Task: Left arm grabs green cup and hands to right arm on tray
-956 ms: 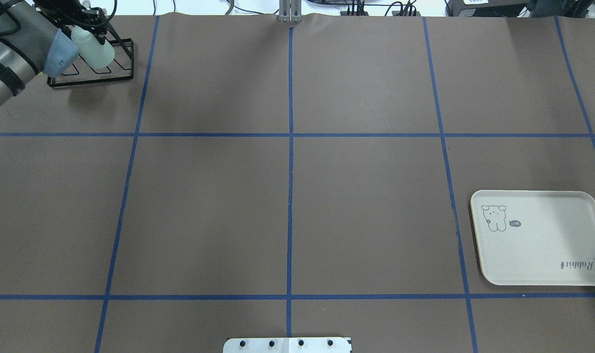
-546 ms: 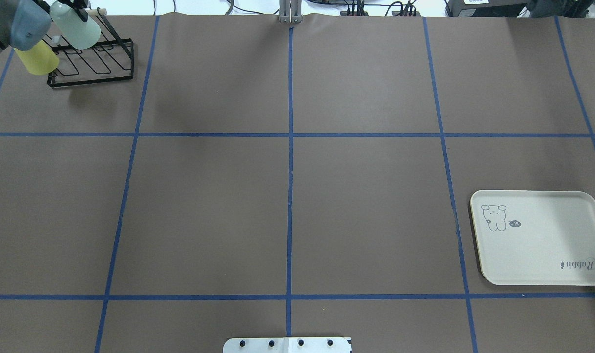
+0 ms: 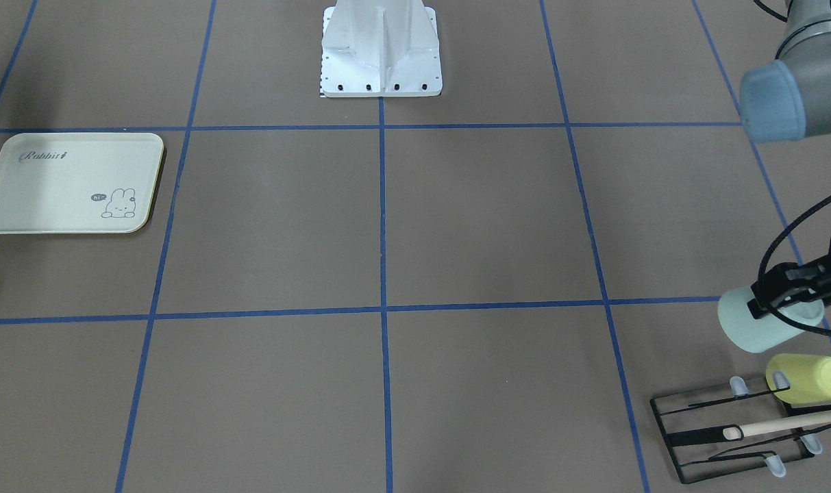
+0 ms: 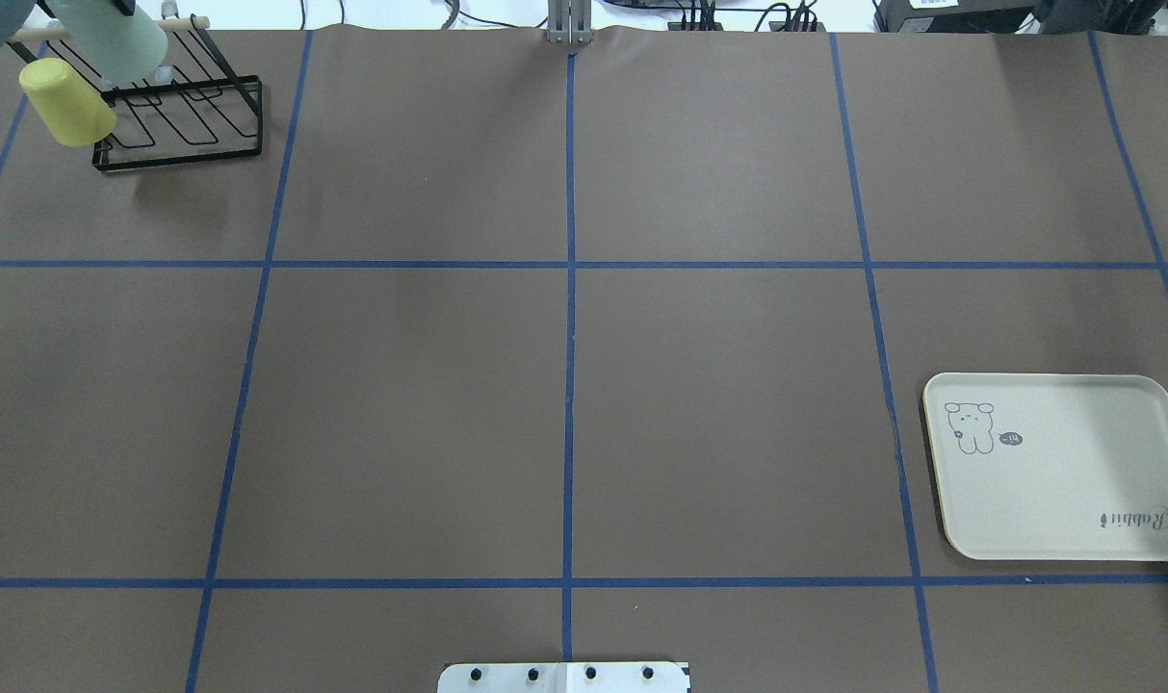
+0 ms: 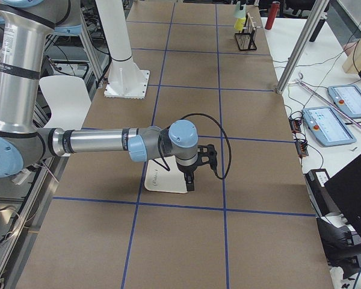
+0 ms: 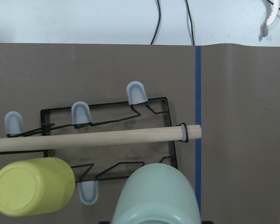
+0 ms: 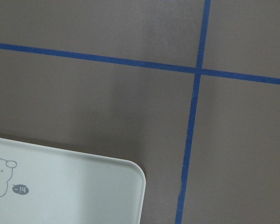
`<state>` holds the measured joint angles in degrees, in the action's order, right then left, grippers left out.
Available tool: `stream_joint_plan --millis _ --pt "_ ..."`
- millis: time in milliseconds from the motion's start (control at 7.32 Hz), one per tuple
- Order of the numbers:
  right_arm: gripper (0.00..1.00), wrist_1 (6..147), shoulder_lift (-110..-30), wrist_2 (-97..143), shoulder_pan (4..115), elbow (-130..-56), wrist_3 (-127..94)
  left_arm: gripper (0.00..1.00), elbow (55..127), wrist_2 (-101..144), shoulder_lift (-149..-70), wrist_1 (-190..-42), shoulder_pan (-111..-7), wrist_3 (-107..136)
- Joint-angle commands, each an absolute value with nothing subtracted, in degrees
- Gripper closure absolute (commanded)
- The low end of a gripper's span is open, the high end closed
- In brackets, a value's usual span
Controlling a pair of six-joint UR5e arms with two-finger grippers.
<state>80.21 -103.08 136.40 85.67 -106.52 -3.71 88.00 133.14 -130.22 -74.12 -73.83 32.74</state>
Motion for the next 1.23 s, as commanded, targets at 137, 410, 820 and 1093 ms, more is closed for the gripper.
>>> stream_joint_plan --millis 137,410,820,1093 --pt "0.00 73.8 -101.7 143.3 85.1 -104.1 -4.4 1.00 99.9 147.2 -130.8 -73.8 -65.3 61.7" --pt "0.00 73.4 -97.9 155.5 84.6 -104.1 -9.5 1.00 103.5 147.0 -130.9 -89.5 -56.2 85.9" --pt "0.01 73.0 -89.3 162.3 80.8 -104.3 -19.0 1.00 98.7 133.8 -131.4 -124.3 -47.7 118.4" --pt "0.03 73.3 -82.8 149.2 75.6 -103.6 -19.3 1.00 97.5 129.7 -131.9 -125.2 -45.1 118.7"
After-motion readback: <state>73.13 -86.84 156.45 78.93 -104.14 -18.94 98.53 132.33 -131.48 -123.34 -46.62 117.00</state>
